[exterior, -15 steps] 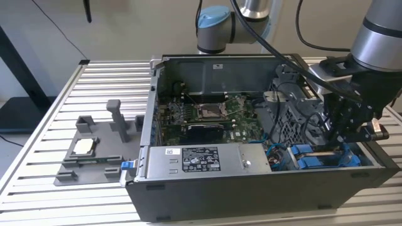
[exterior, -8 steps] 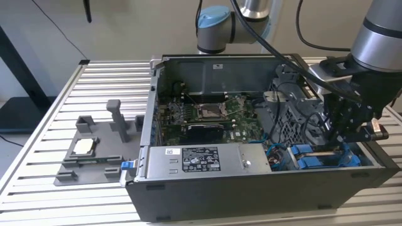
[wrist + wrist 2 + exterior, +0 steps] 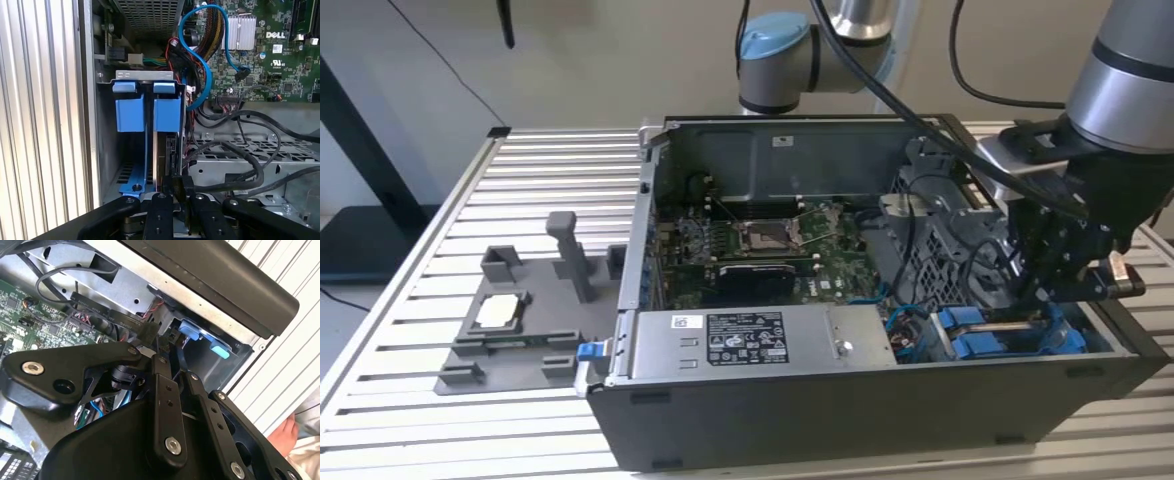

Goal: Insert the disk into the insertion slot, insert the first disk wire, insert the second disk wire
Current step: 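Insert the first disk wire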

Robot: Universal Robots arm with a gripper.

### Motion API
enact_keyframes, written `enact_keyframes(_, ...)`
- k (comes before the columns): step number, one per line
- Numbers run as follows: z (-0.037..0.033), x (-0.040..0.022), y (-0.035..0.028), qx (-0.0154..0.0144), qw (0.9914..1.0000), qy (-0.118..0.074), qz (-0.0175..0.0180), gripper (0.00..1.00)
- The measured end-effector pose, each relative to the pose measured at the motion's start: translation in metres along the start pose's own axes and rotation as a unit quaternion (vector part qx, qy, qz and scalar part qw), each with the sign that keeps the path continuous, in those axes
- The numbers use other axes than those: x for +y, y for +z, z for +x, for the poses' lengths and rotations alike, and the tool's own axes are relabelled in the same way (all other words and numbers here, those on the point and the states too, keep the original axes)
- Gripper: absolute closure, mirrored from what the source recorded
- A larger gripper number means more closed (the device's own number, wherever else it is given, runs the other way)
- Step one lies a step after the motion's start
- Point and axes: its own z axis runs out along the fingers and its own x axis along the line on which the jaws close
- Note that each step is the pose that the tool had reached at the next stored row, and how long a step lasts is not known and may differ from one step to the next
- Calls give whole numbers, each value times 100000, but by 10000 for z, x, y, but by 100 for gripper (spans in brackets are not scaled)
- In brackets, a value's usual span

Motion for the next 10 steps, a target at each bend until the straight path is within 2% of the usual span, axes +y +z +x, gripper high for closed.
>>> enact_keyframes(10,11,2,20,-3,100000,-3,12,81)
